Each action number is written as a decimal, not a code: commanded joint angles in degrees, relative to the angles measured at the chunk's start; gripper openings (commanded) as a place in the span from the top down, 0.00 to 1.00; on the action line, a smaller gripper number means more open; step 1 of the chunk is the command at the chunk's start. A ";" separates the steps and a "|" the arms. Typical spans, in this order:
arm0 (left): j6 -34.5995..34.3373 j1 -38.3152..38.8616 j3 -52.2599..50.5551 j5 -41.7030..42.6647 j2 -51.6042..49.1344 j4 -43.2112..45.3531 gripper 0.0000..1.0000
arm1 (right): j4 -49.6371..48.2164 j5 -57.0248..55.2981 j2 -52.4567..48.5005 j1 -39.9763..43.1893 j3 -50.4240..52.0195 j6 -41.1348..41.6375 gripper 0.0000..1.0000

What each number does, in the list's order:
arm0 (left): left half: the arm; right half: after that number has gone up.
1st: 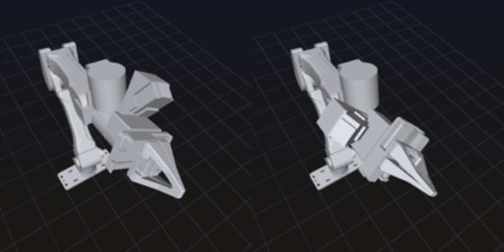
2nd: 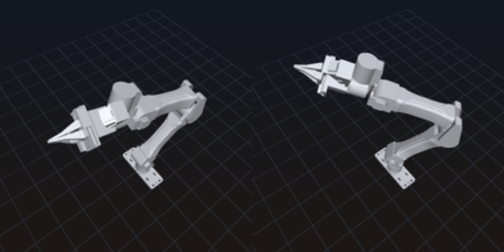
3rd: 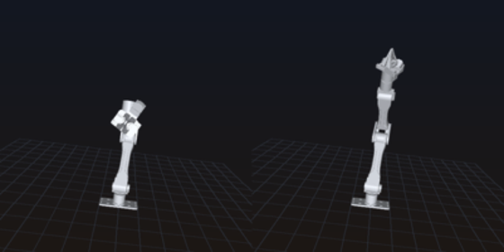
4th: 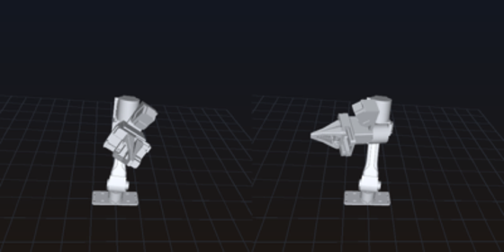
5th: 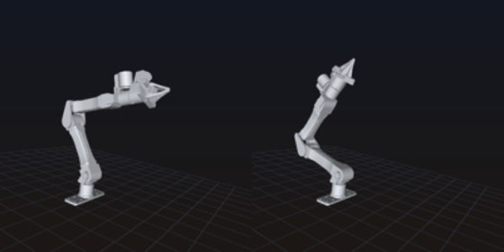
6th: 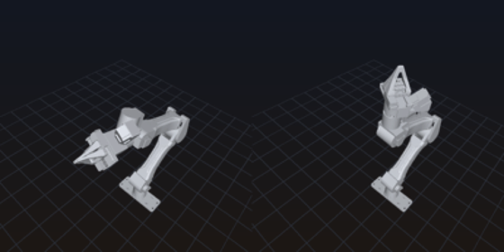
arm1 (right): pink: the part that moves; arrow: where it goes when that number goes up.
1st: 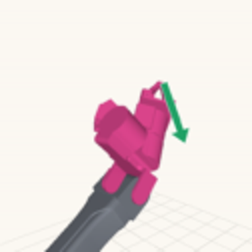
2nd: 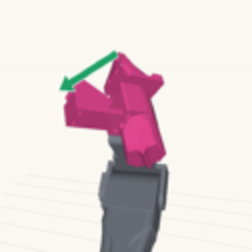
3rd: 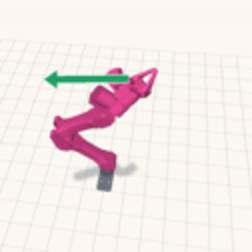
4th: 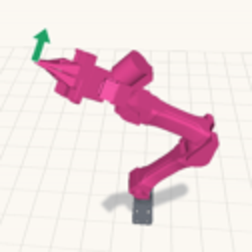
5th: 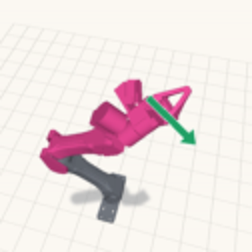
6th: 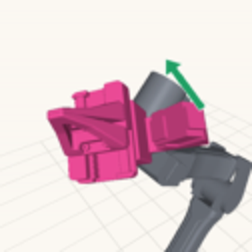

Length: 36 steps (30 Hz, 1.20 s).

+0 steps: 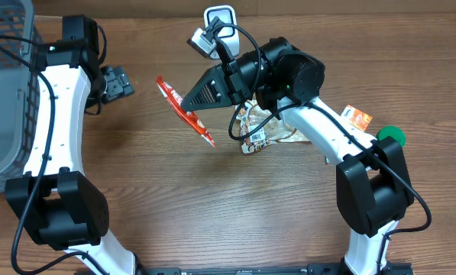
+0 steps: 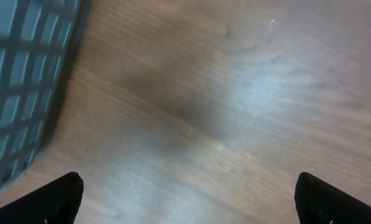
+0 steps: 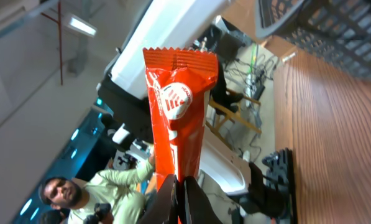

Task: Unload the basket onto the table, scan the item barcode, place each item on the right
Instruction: 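Lower the stick toward center while the left gripper opens and approaches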

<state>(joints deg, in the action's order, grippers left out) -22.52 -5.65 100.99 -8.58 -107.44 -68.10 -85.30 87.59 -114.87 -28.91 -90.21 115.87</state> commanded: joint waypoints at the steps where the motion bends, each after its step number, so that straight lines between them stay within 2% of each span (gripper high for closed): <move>1: 0.39 0.04 0.92 5.29 -0.04 3.02 0.00 | 0.15 2.29 -0.24 0.07 0.26 7.10 0.96; 3: 5.18 0.07 0.90 14.08 -0.07 2.95 0.26 | 0.17 2.29 -0.24 0.24 0.26 7.10 0.96; 4: 8.15 0.07 0.90 18.93 -0.07 2.23 0.31 | 0.17 2.29 -0.24 0.46 0.26 7.08 0.96; 6: 15.82 0.28 0.90 28.09 -0.07 0.26 0.26 | 0.50 2.29 -0.24 1.11 0.26 6.86 0.96; 9: 31.36 0.92 0.90 42.71 -0.07 -4.59 0.21 | 2.14 2.08 -0.24 2.54 0.26 6.45 0.96; 12: 40.83 1.25 0.90 54.88 -0.07 -8.44 0.17 | 4.85 1.99 -0.24 3.98 0.26 3.45 0.96; 17: 54.25 1.27 0.90 65.75 -0.07 -14.88 0.16 | 5.29 1.88 -0.35 6.73 0.26 2.54 0.96; 23: 55.98 1.18 0.90 67.93 -0.07 -15.52 0.16 | 5.27 1.84 -0.35 10.36 0.26 1.81 0.96; 30: 56.02 1.18 0.90 74.88 -0.07 -13.84 0.17 | 5.03 1.79 -0.42 11.21 2.45 1.22 0.96; 33: 56.65 1.18 0.90 79.38 -0.07 -13.62 0.17 | 5.68 1.42 -0.48 11.21 6.69 -3.76 0.96; 36: 57.29 1.18 0.90 82.20 -0.07 -13.35 0.18 | 10.82 0.28 -0.52 11.30 10.40 -11.32 0.96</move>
<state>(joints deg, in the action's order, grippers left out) 32.23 -4.49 100.99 66.74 -107.44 -81.73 -77.71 87.48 -114.93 -17.65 -83.46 113.16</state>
